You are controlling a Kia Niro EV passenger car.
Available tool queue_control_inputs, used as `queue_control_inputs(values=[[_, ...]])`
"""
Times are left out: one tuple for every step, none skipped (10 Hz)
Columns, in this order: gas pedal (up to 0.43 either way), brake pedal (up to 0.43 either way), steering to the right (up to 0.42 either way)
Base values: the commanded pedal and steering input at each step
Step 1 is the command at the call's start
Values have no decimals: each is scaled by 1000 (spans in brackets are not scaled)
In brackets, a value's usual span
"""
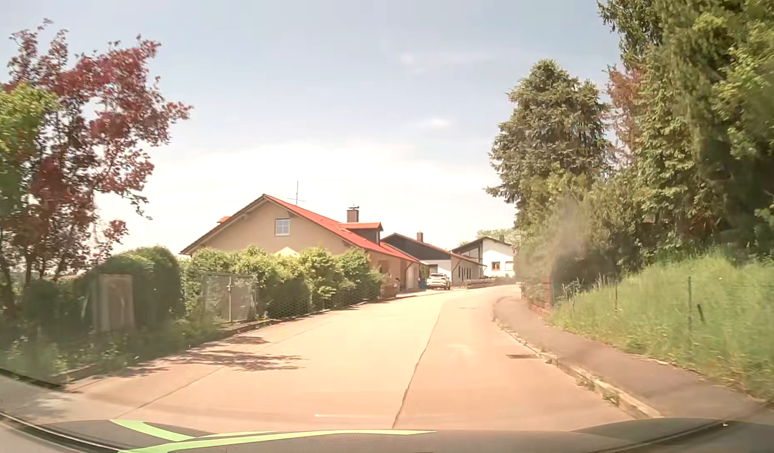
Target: Follow the waypoints while adhering to traffic rules and regulations
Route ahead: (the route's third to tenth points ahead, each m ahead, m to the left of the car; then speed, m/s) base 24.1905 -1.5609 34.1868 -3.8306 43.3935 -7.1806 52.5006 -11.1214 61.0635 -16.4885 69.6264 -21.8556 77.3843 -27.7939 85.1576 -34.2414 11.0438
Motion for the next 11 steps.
queue_control_inputs(values=[[138,0,43],[138,0,42],[130,0,42],[0,0,41],[0,0,40],[0,0,40],[0,0,41],[0,79,44],[0,134,43],[0,159,42],[0,183,40]])
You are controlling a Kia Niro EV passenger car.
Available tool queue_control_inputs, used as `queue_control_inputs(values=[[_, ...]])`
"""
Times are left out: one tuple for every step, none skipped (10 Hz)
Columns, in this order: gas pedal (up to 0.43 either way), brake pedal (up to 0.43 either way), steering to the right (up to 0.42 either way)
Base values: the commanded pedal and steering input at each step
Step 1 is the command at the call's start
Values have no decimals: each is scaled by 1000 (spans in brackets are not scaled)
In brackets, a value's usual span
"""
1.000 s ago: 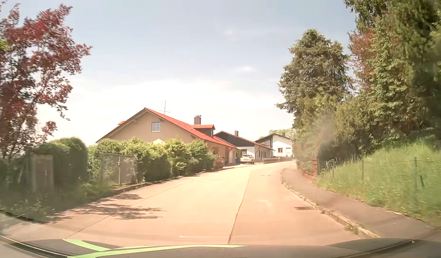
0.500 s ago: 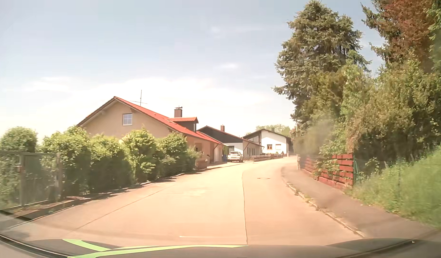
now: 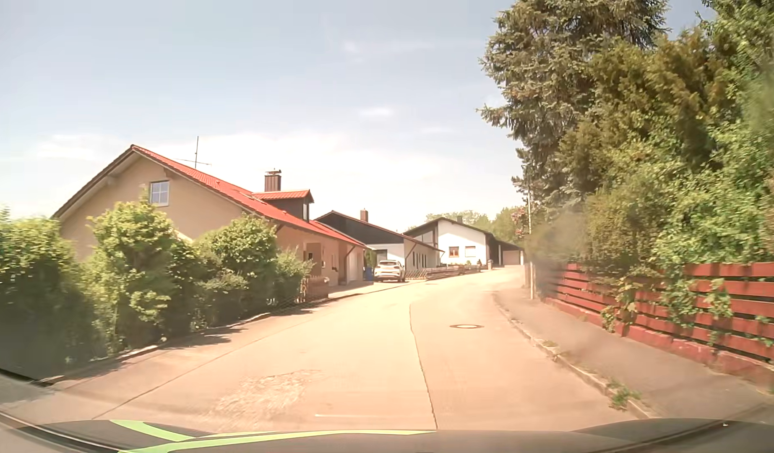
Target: Follow the waypoints while adhering to traffic rules and regulations
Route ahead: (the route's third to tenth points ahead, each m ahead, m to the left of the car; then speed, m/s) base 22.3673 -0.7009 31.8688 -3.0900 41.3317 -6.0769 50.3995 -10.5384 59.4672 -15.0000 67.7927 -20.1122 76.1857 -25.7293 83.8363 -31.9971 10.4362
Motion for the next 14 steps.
queue_control_inputs(values=[[0,183,36],[0,177,36],[0,171,36],[0,152,35],[0,128,35],[0,61,35],[0,0,34],[0,0,38],[0,0,43],[0,0,48],[0,0,50],[0,0,50],[59,0,50],[59,0,50]])
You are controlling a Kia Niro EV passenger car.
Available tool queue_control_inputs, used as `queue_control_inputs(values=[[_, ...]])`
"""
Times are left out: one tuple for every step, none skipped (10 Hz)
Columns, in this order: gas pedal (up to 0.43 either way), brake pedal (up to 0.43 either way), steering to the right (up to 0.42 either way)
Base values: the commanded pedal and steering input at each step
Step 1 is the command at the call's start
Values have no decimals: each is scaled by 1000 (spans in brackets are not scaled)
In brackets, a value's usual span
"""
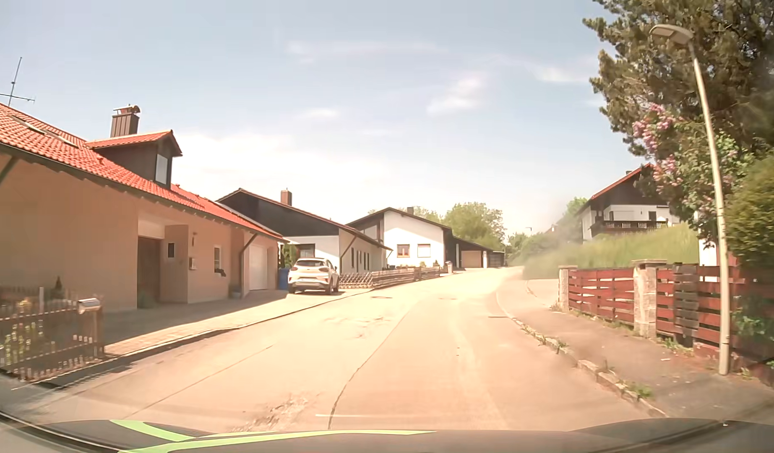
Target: Follow the waypoints while adhering to traffic rules and regulations
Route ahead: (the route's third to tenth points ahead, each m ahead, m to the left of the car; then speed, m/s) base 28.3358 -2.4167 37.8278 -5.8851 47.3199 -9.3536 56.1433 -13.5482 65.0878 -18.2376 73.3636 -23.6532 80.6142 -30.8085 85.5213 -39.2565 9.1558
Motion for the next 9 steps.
queue_control_inputs(values=[[67,0,50],[87,0,50],[98,0,49],[98,0,48],[98,0,45],[98,0,39],[98,0,35],[98,0,34],[98,0,34]])
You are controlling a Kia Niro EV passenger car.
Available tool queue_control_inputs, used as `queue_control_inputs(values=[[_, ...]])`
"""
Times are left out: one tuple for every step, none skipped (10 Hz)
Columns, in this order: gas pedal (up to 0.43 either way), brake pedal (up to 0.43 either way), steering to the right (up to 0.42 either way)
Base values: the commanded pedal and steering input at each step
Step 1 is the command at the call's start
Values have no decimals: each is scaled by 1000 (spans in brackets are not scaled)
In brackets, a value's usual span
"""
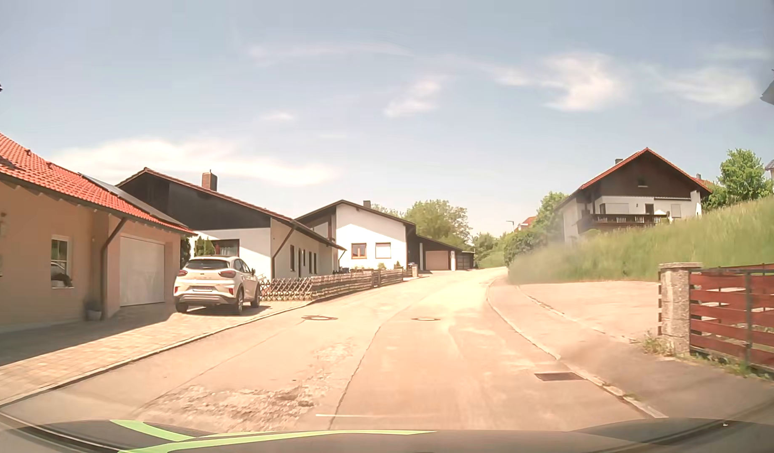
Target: Follow the waypoints while adhering to traffic rules and regulations
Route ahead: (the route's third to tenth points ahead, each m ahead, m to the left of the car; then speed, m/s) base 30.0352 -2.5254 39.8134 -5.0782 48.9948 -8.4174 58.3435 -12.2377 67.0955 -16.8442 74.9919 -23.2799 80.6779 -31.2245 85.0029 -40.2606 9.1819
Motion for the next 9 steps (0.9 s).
queue_control_inputs(values=[[98,0,34],[98,0,33],[98,0,32],[98,0,32],[98,0,32],[98,0,31],[98,0,32],[98,0,31],[98,0,31]])
